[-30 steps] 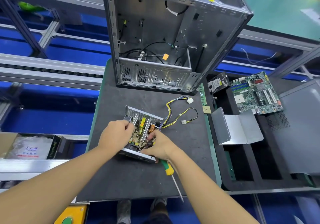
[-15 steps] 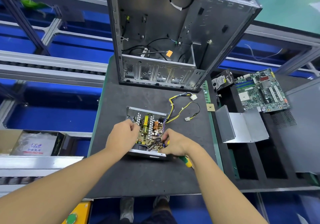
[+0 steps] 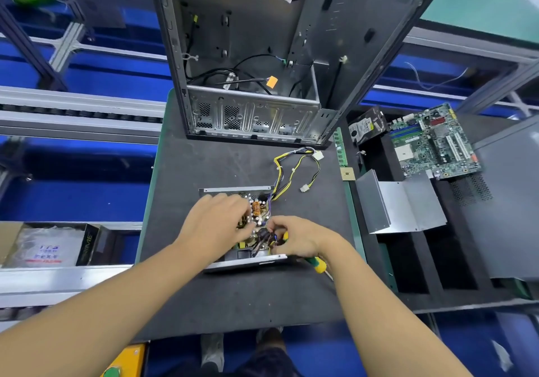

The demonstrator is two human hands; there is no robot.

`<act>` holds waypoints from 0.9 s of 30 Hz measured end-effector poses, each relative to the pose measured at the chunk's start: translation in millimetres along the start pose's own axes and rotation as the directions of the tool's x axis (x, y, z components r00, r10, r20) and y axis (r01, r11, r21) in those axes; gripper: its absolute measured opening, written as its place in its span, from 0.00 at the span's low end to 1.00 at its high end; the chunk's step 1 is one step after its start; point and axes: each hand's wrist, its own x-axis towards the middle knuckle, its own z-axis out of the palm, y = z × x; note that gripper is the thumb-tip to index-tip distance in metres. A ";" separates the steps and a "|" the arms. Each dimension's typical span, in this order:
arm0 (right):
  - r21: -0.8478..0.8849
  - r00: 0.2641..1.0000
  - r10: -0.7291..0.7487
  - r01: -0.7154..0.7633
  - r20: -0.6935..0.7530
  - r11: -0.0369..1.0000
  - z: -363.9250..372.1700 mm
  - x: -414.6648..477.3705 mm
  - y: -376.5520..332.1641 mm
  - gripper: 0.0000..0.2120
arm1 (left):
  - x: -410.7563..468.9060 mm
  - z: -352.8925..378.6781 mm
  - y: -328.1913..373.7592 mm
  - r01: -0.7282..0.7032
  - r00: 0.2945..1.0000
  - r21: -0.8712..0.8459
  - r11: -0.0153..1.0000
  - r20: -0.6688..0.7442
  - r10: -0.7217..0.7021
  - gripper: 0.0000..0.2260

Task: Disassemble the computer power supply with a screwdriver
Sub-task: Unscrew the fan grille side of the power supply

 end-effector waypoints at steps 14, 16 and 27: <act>0.038 0.986 0.117 -0.122 0.121 0.992 -9.9 2.1 11.8 0.20 | 23.6 6.4 -16.0 -0.485 0.848 0.007 0.875 0.250 0.468 0.10; 0.179 0.982 0.120 -0.145 0.145 0.973 -12.5 1.2 15.1 0.18 | 24.1 6.4 -16.5 -0.521 0.835 0.036 0.853 0.231 0.500 0.10; 0.247 0.984 0.096 -0.132 0.151 0.960 -6.3 -2.6 5.0 0.17 | 24.2 3.1 -23.5 -0.492 0.853 -0.104 0.864 0.141 0.502 0.10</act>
